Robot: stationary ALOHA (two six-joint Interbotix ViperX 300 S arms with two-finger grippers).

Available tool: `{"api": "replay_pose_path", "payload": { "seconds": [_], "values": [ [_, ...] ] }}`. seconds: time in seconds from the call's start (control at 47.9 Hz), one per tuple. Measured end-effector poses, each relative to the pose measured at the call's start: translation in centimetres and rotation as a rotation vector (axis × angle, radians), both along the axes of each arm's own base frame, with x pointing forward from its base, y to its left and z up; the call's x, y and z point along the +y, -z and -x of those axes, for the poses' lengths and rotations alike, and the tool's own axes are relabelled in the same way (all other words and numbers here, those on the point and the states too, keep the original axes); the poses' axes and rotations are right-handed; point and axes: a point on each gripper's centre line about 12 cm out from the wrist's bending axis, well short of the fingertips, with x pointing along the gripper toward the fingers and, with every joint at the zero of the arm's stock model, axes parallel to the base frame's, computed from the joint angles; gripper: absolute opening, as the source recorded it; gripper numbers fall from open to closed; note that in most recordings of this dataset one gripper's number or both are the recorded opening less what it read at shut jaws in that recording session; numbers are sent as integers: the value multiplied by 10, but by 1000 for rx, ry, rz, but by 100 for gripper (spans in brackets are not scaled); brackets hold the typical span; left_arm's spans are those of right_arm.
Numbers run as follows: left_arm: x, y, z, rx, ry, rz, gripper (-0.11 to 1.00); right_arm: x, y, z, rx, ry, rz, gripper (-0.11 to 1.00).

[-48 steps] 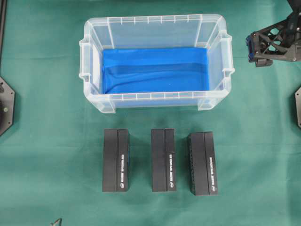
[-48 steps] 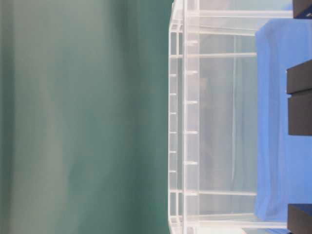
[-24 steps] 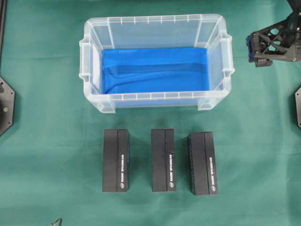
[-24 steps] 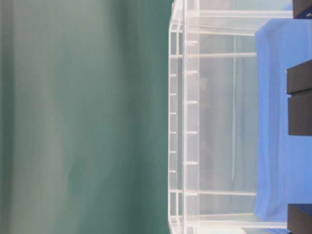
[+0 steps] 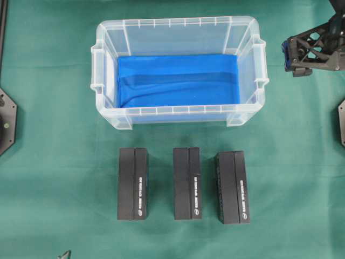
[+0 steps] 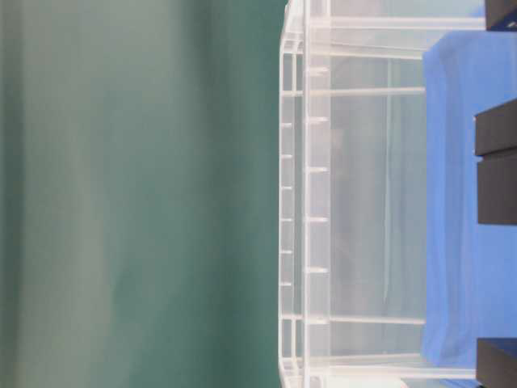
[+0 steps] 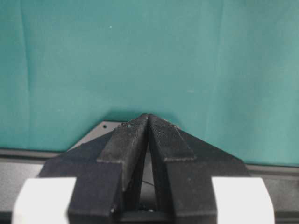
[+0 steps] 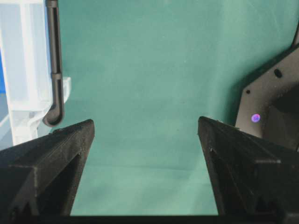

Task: Take the box out of the case with the right arm.

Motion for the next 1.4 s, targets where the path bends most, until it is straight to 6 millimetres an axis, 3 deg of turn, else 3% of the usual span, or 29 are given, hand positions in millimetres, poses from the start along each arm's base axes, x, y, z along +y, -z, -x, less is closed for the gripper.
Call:
{"api": "replay_pose_path", "payload": {
  "seconds": [1.399],
  "values": [
    [0, 0, 0, 0, 0, -1, 2, 0, 0, 0, -3, 15, -1, 87]
  ]
}}
